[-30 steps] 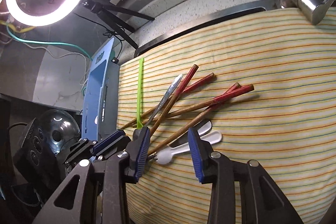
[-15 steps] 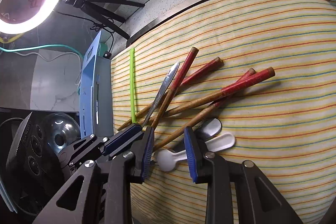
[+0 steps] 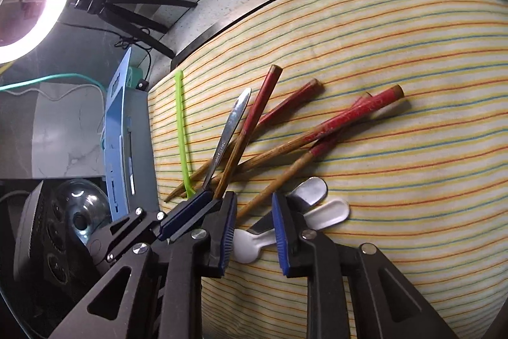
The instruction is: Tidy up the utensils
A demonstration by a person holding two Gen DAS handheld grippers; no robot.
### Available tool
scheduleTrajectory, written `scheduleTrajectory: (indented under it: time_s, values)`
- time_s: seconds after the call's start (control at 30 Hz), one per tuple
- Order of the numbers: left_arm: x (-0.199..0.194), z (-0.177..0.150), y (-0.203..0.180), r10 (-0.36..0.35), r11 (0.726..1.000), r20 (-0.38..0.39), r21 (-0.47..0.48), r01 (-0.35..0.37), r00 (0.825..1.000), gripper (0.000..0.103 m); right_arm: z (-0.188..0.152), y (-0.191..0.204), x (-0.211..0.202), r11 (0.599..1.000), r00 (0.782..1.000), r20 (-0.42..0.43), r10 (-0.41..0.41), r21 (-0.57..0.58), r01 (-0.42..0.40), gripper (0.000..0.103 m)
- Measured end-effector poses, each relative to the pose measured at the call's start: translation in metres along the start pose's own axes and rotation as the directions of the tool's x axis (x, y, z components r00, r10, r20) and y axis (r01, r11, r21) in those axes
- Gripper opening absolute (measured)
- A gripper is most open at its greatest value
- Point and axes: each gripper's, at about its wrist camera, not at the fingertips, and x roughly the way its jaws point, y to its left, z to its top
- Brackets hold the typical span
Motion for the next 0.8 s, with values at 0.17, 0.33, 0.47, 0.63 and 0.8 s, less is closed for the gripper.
scheduleTrajectory:
  time_s: [0.17,0.33,0.47,0.63,0.8]
  values:
    - [-0.002,-0.003,0.003,0.002,1.000,0.012,-0.022,-0.002,1.000,0.009,0.004,0.002,0.005,0.999,0.999,0.009,-0.031,0.020,0.031,0.019]
    - [-0.008,-0.008,0.011,-0.005,0.998,0.031,-0.062,0.006,1.000,0.009,0.008,0.000,0.011,0.995,0.999,-0.002,-0.042,0.090,0.042,0.016]
    - [-0.007,-0.011,0.015,-0.009,0.997,0.036,-0.078,0.012,0.999,0.009,0.008,0.003,0.012,0.995,0.998,0.001,-0.062,0.074,0.062,0.014]
    - [-0.011,-0.013,0.013,-0.017,0.998,0.043,-0.067,0.019,0.999,0.008,0.005,-0.003,0.008,0.995,1.000,0.002,-0.023,0.096,0.023,0.013]
    - [-0.004,-0.008,0.008,-0.025,0.999,0.009,-0.037,0.025,1.000,0.009,0.002,-0.011,0.005,0.994,1.000,0.015,-0.003,0.111,0.002,0.010]
